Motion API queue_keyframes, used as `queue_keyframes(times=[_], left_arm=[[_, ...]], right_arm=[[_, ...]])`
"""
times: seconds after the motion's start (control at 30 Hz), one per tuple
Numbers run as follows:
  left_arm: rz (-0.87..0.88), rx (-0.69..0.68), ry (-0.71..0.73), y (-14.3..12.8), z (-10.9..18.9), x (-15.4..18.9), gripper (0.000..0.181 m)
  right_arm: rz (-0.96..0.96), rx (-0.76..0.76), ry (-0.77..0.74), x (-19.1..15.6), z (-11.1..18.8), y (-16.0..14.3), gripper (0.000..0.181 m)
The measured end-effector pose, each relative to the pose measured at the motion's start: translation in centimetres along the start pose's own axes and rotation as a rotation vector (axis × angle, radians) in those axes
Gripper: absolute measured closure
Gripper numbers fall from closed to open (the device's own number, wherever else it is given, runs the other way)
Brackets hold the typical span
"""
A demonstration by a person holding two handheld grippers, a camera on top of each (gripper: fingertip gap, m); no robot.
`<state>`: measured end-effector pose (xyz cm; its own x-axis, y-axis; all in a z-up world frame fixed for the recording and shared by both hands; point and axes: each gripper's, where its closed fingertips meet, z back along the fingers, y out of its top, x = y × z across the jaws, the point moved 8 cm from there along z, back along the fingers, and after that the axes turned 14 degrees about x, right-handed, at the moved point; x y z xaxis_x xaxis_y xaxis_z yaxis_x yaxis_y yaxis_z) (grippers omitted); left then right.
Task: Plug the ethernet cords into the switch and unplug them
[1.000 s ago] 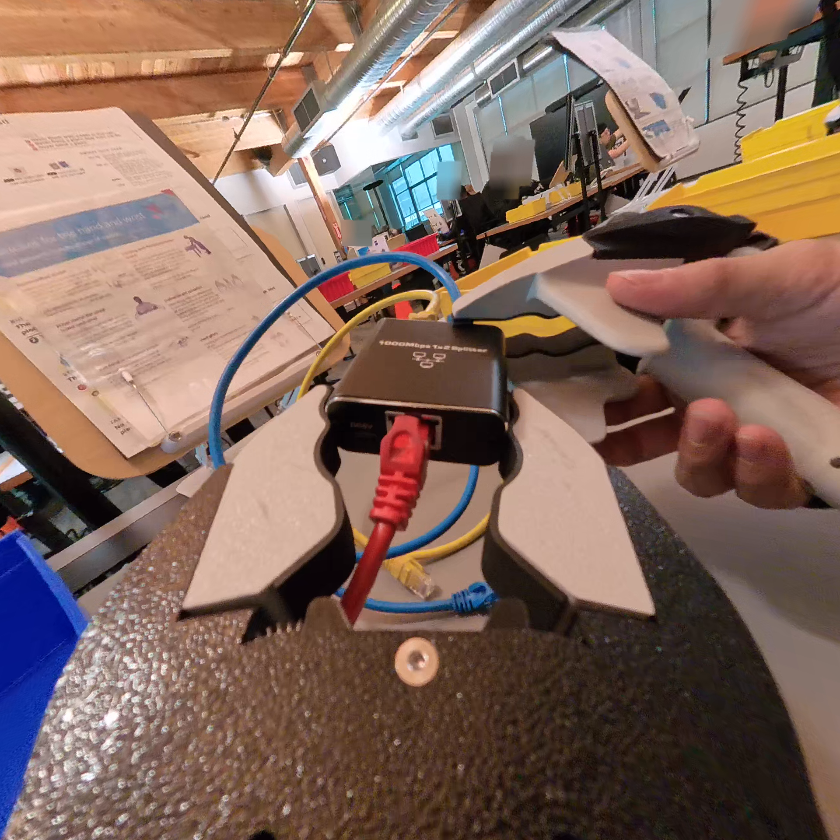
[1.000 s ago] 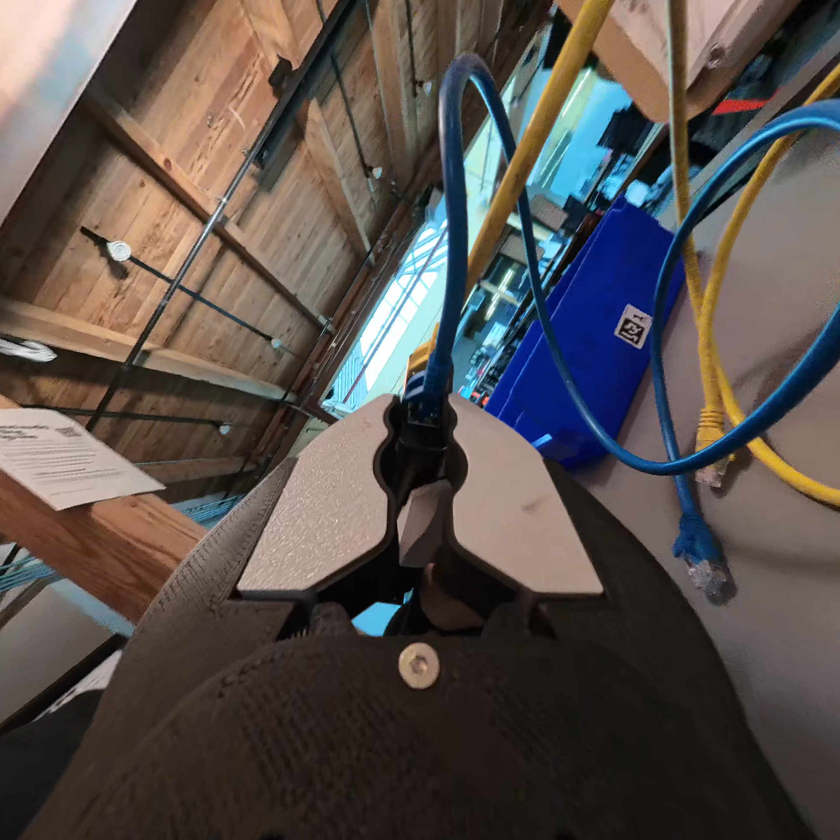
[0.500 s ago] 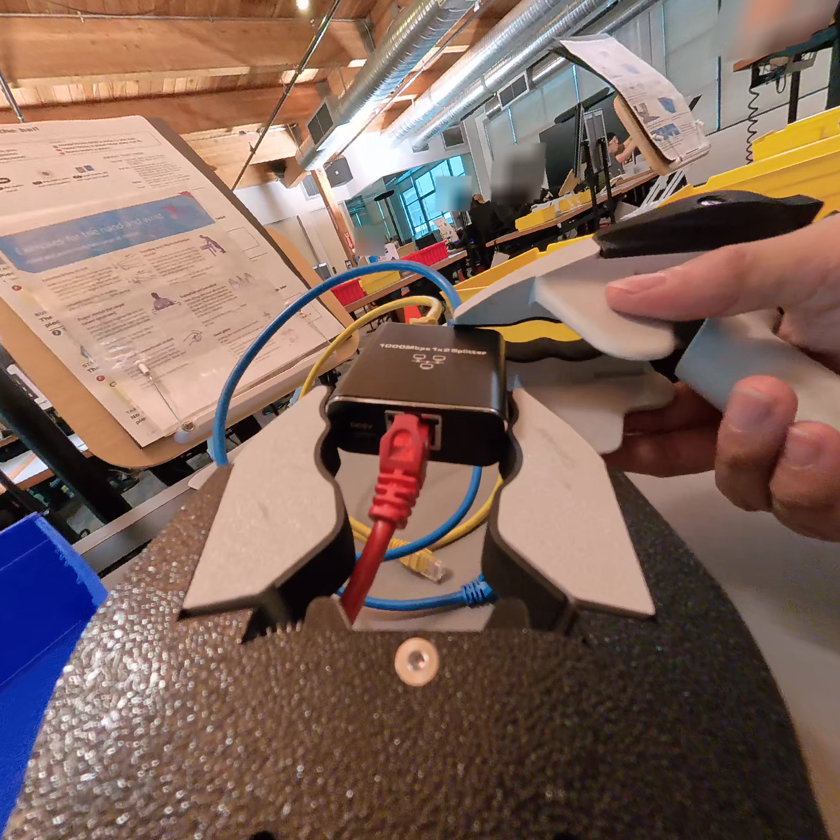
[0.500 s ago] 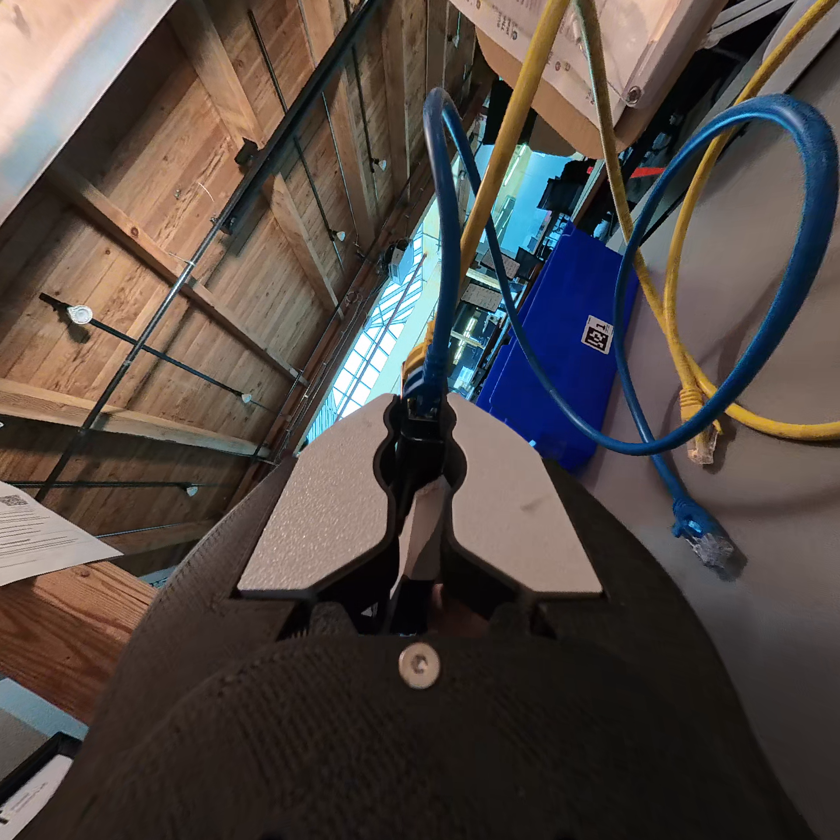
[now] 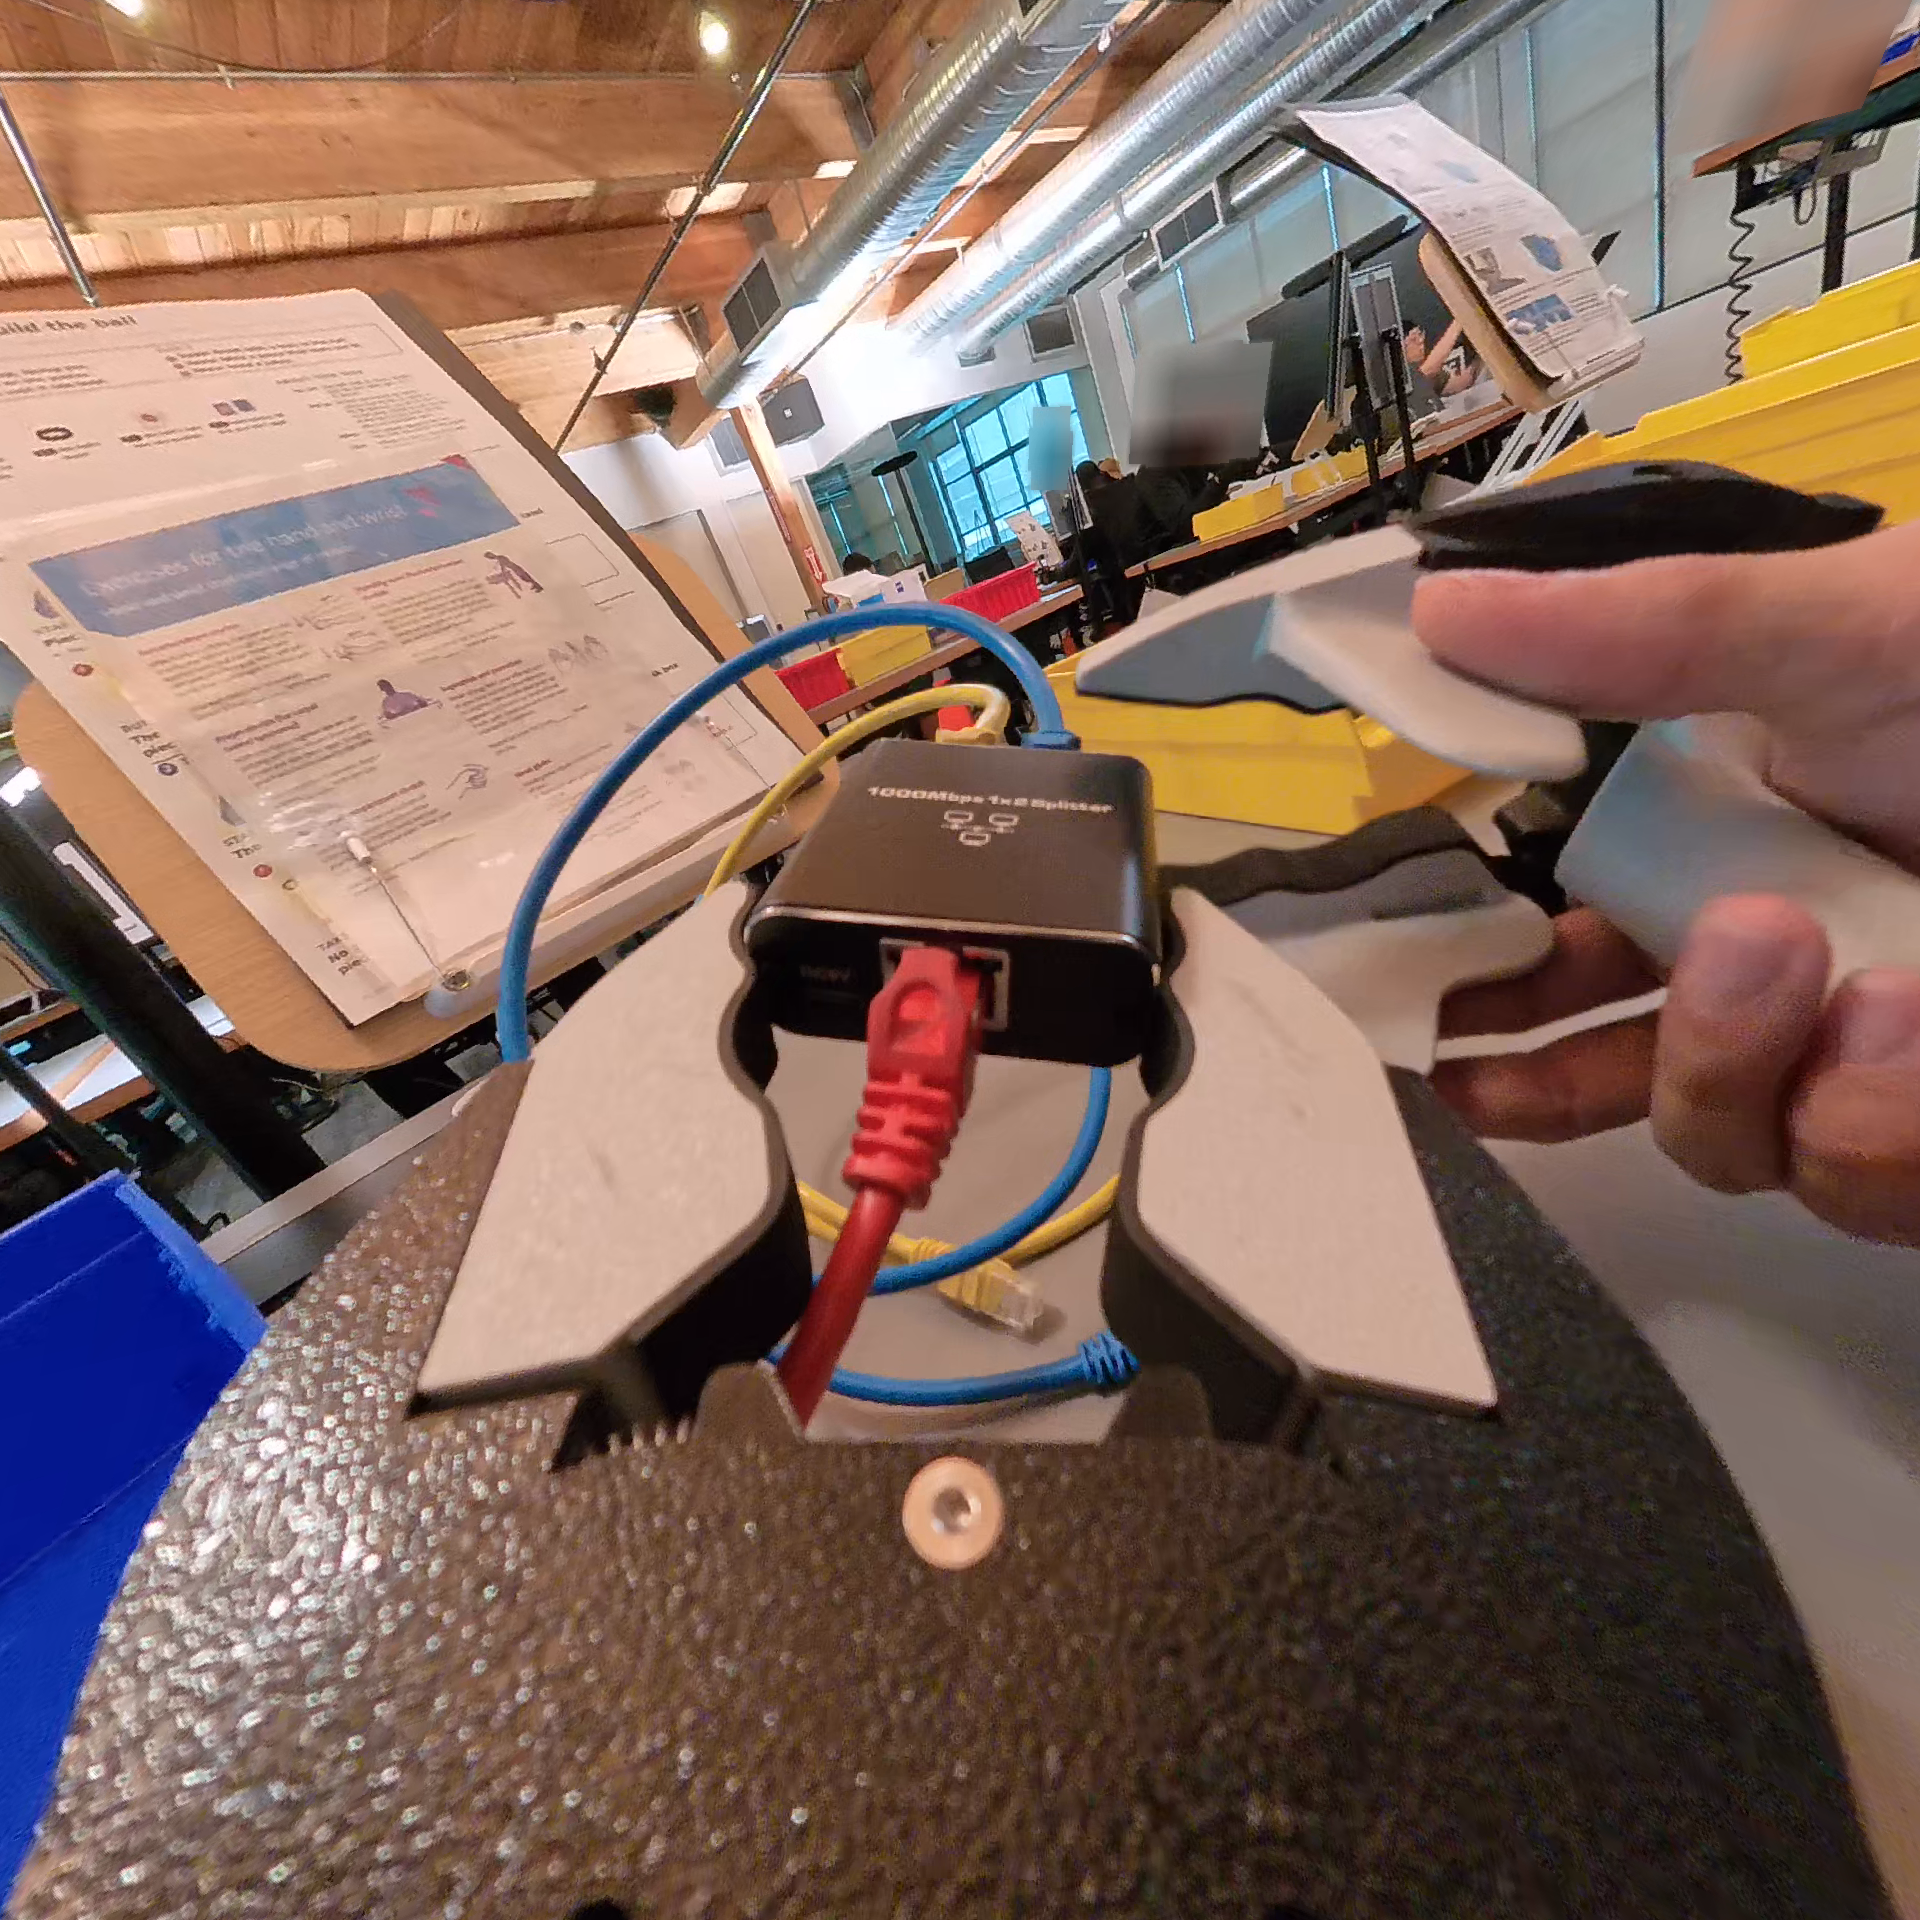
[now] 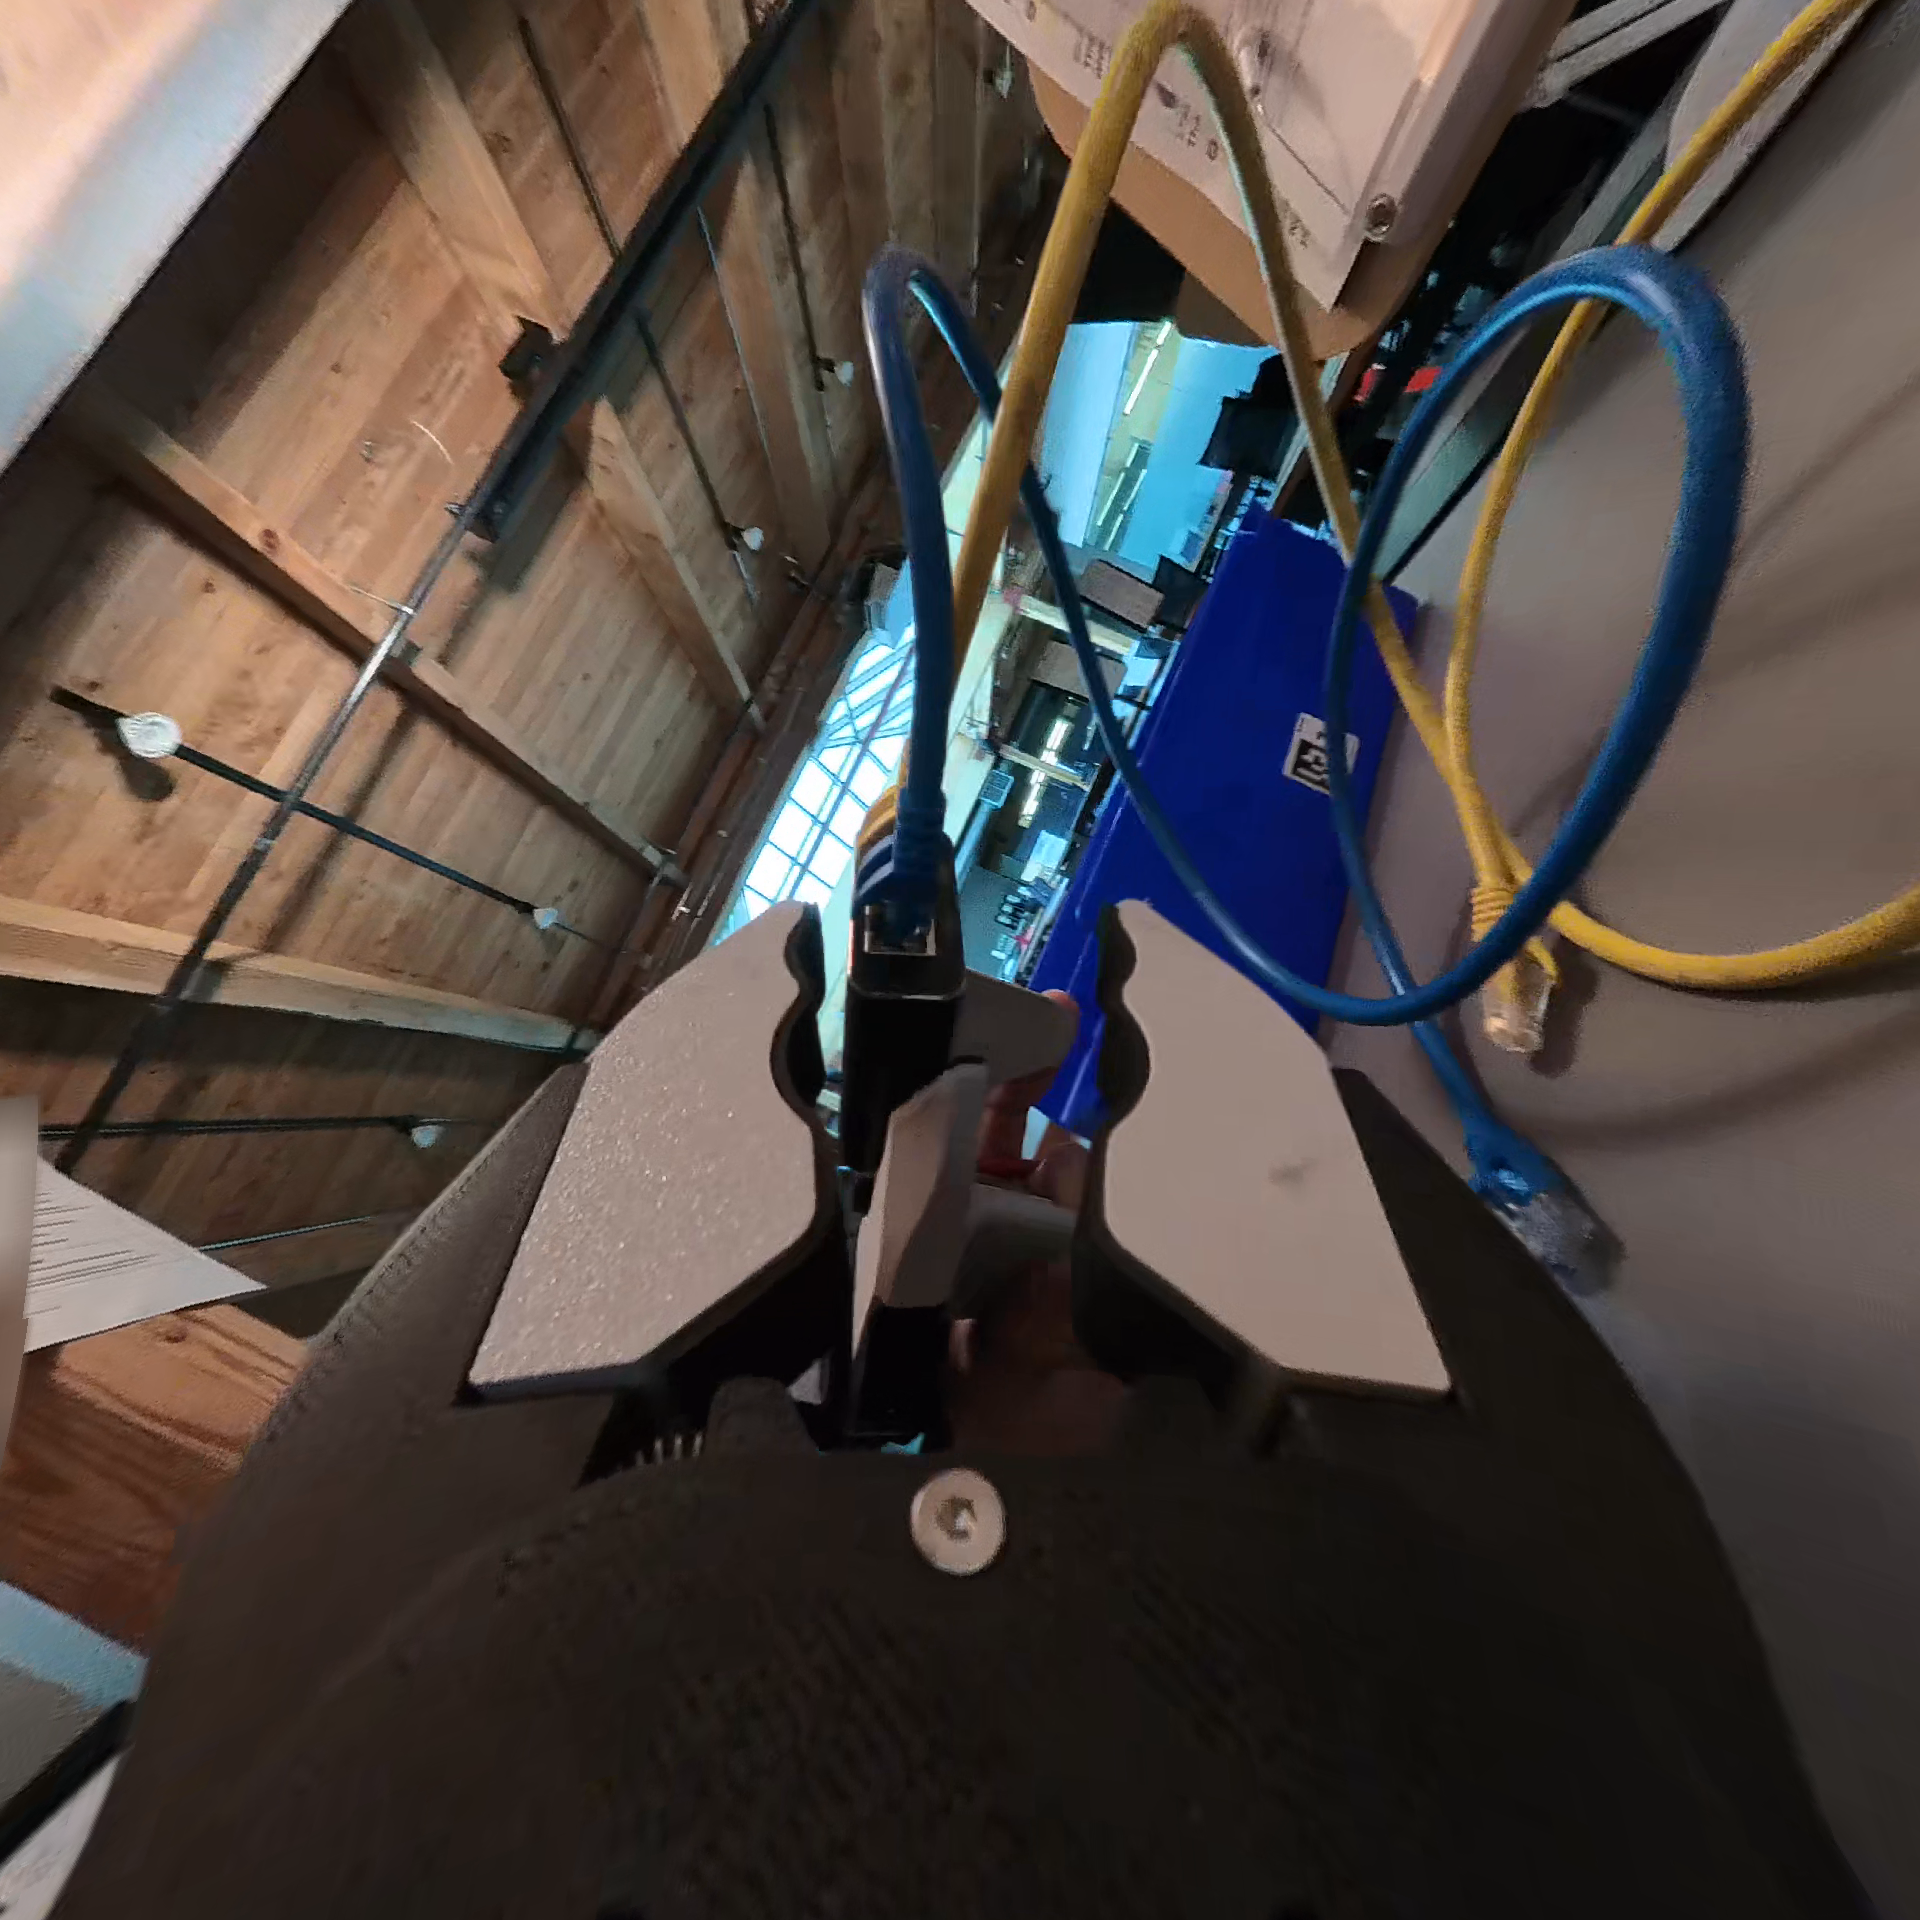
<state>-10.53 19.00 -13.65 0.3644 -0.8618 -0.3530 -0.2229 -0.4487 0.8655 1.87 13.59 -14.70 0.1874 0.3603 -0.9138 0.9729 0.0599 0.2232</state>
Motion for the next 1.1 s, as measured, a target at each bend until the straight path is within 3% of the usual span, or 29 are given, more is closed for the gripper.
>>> queue_keyframes(times=[0.07, 0.2, 0.47, 0.8, 1.1], left_arm=[[-0.008, -0.008, -0.010, -0.08, -0.06, 0.13, 0.113], [-0.034, -0.020, -0.022, -0.12, -0.14, 0.39, 0.113], [-0.036, -0.019, -0.030, -0.13, -0.16, 0.49, 0.113], [0.001, -0.048, -0.024, -0.47, -0.27, 0.39, 0.113], [-0.039, -0.048, -0.018, -0.45, -0.23, 0.44, 0.114]], right_arm=[[-0.006, 0.018, 0.028, 0.04, -0.02, 0.03, 0.136], [-0.060, 0.020, 0.073, 0.01, -0.09, 0.07, 0.167], [-0.113, 0.021, 0.088, 0.07, -0.04, -0.35, 0.168], [0.054, 0.011, 0.105, -0.16, -0.24, -0.24, 0.168], [-0.070, 0.082, 0.098, 0.22, -0.09, -0.64, 0.168]])
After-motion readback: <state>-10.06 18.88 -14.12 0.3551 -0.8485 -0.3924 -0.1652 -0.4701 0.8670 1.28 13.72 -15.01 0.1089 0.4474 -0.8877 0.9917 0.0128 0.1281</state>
